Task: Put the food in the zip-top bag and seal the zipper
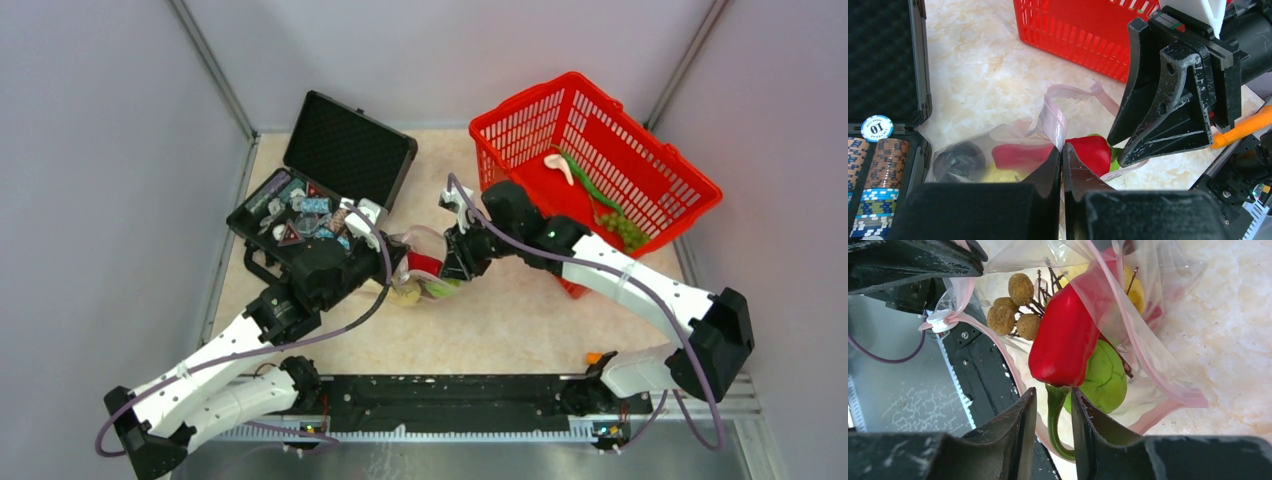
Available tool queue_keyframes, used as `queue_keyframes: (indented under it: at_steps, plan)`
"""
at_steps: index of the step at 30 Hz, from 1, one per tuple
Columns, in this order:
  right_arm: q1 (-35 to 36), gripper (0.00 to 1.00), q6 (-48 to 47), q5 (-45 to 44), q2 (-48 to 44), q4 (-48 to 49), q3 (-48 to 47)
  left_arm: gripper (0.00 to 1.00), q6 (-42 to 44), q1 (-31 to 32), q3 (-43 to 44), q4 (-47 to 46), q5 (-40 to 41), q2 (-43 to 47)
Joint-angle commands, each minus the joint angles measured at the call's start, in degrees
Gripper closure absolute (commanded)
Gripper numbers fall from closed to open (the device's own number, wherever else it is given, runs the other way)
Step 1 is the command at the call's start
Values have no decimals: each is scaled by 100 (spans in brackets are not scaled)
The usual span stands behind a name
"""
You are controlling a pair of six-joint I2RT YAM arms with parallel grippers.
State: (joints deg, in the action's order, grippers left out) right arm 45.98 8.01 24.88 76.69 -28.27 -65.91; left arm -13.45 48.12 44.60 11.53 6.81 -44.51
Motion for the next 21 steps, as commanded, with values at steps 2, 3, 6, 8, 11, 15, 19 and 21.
queue_keyframes:
  at_steps: [2, 3, 6, 8, 11, 15, 19, 21]
  plan:
    - [-18, 70, -95, 131, 35, 261, -26, 100, 36, 7, 251, -354, -72, -3]
    - [-12, 68, -93, 134, 50, 256, -17, 100, 36, 9, 251, -353, -82, -11]
    - [-18, 69, -120, 256, 79, 233, 24, 100, 44, 7, 244, -341, -88, 8]
    - [-14, 69, -163, 410, 88, 228, 49, 100, 48, 6, 243, -314, -76, 14]
    - [-17, 78, -267, 587, 170, 194, -15, 100, 44, 5, 224, -300, -72, 50]
    - [-17, 93, -173, 443, 203, 404, -64, 100, 46, 8, 225, -283, -170, 46]
    - [-12, 99, 169, 477, 249, 1105, -56, 100, 45, 5, 216, -274, -333, 11]
    - [-16, 100, 287, 512, 347, 1347, -98, 100, 45, 6, 212, -283, -411, -16]
